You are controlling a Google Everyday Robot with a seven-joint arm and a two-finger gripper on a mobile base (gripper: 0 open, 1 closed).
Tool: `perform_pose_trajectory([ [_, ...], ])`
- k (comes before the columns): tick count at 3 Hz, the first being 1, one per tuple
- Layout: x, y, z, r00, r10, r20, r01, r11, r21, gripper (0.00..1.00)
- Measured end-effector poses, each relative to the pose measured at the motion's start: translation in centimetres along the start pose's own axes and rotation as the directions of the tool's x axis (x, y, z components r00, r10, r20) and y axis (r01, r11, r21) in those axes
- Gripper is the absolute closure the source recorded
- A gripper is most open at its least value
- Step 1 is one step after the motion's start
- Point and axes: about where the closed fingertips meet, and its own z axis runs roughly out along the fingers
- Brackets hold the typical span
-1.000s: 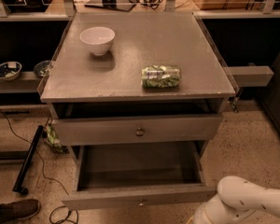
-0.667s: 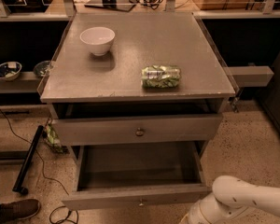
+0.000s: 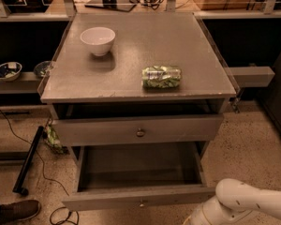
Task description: Close middle drawer
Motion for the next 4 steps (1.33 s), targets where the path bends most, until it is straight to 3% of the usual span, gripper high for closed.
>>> perform_pose_trajectory([
  [1,-2.0,-2.0,-0.9,0.996,0.019,0.092,-0.025,0.9979,0.060,1.00],
  [2,-6.6,-4.0,-2.2,0.987,-0.018,0.162,-0.002,0.9921,0.125,1.00],
  [4,-5.8,-4.8,-1.3,0.985,0.023,0.168,-0.043,0.9918,0.120,1.00],
])
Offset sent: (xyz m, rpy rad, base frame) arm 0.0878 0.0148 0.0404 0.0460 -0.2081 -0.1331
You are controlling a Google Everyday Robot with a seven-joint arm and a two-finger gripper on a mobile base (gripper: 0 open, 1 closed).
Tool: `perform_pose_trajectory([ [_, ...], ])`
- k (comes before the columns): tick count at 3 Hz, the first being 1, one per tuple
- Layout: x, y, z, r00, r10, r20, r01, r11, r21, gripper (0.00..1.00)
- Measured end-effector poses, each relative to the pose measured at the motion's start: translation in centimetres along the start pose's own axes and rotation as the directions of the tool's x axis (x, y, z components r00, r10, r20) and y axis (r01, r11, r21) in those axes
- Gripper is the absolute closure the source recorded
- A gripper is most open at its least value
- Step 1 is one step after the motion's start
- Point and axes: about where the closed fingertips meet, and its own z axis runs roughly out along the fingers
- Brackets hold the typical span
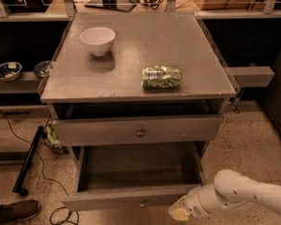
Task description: Close middle drawer
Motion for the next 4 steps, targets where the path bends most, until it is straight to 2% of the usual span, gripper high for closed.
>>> perform_pose_trajectory([
  [1,-1.3,-1.1,1.4,0.999,-0.010,0.041,0.010,0.9999,0.011,1.00],
  [3,-4.2,-1.5,2.1,0.996,-0.054,0.072,0.052,0.9983,0.029,1.00],
  [4,-4.2,-1.5,2.1,0.996,-0.054,0.072,0.052,0.9983,0.029,1.00],
])
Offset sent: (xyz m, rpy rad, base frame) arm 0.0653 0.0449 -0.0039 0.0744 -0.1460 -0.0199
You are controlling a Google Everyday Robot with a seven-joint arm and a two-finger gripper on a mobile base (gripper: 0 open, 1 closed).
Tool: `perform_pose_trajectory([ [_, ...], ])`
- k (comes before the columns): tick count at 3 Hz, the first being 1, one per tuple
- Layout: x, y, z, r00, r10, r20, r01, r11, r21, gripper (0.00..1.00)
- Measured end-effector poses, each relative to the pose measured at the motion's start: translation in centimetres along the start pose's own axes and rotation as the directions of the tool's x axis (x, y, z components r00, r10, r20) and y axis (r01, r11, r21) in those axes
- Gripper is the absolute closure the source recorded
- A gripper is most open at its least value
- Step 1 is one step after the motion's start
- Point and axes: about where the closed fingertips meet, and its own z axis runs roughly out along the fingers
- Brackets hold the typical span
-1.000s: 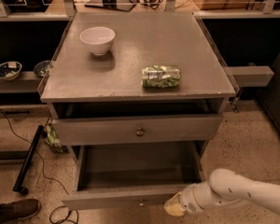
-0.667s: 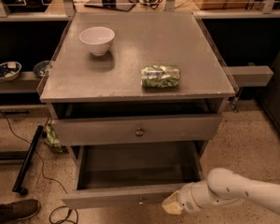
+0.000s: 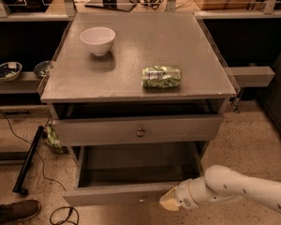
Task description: Close middle drawer
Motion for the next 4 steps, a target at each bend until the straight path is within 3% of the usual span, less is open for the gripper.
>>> perform_pose_trajectory([
  [3,-2.4,-0.5,1.5,0.999,-0.017,0.048,0.016,0.9995,0.029,1.00],
  [4,-4.9,-1.2,2.4,0.996,-0.038,0.085,0.034,0.9982,0.048,1.00],
])
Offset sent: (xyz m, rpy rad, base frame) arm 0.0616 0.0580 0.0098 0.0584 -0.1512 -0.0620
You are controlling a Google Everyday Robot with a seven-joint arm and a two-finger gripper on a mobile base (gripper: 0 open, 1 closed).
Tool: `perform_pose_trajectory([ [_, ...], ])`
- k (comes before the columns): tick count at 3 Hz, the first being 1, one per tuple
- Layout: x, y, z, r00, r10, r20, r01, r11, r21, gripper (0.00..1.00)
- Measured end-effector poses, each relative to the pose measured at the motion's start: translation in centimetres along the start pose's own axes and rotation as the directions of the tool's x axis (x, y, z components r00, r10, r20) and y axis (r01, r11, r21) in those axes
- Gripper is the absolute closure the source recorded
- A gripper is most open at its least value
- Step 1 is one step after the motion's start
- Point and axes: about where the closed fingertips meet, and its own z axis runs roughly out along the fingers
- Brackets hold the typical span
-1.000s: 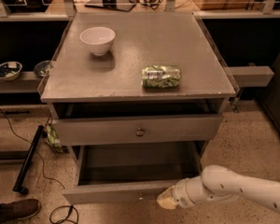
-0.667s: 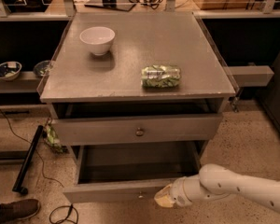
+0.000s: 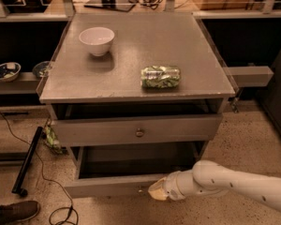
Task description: Close middle drawer
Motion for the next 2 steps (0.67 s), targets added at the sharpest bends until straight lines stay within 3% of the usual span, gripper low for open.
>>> perform_pose_trajectory([
  [2,0.63,-0.40,0.20,1.000,0.023,0.009,-0.023,0.9997,0.012,1.00],
])
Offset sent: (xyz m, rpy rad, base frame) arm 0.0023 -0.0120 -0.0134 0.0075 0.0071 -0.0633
